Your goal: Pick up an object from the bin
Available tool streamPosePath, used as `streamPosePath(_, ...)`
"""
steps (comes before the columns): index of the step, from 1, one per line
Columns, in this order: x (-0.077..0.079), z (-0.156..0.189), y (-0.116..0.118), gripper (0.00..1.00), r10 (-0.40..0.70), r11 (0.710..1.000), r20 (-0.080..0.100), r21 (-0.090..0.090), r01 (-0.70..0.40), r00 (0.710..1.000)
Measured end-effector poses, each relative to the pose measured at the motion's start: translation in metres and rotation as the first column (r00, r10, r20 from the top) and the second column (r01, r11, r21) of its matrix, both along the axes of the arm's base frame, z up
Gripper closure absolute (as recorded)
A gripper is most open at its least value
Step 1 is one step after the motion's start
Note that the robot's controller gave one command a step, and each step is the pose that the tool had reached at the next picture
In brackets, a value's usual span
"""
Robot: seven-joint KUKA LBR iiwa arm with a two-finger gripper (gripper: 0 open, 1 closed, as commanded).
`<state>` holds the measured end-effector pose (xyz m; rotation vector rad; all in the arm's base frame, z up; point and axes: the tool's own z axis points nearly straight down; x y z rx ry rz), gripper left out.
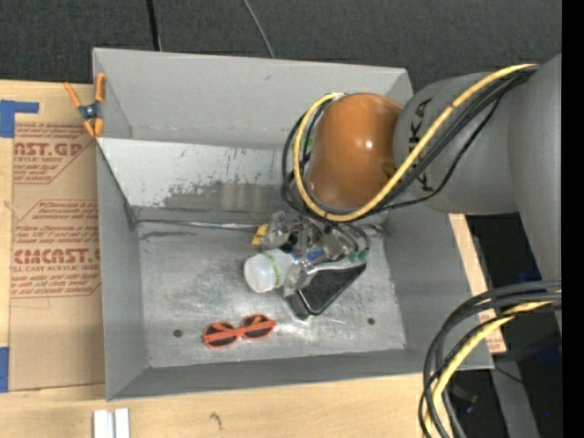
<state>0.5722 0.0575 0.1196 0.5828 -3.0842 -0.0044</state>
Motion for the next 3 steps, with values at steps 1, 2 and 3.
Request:
streamPosePath(1,0.000,0.029,0.001,1.00,-0.005,1.000,0.010,0.000,0.005,1.000)
streamPosePath(2,-0.002,0.059,0.004,1.00,0.016,1.000,-0.005,-0.002,-0.016,1.000)
streamPosePath(3,0.014,0.110,0.002,1.00,-0.028,1.000,0.005,0.000,0.028,1.000)
